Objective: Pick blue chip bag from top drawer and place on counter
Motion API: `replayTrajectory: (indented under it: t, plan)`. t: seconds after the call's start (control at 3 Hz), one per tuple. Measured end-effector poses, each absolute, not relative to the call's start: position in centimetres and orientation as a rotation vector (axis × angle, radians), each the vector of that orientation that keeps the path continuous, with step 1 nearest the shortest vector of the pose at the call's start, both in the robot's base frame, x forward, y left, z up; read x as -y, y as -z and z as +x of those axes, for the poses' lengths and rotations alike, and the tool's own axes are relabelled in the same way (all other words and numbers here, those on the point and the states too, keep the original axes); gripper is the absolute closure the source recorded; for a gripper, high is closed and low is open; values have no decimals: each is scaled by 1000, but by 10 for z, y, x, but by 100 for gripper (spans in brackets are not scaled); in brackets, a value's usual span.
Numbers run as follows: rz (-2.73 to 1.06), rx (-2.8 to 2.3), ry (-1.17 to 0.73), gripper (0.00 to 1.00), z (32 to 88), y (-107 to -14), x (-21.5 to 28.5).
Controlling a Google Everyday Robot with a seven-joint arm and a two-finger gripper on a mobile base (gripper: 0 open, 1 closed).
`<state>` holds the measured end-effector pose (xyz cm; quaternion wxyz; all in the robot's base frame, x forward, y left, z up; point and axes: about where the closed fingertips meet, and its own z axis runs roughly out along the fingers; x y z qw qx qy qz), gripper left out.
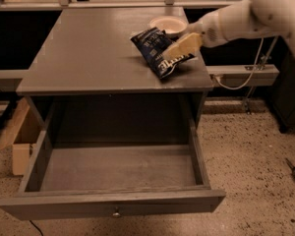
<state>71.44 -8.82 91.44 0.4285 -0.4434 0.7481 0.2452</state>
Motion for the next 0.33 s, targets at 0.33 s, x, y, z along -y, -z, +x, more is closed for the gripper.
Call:
replayTrajectory:
  t: [0.33]
  plan:
    - [-967,-1757,-671,0,699,-928,146]
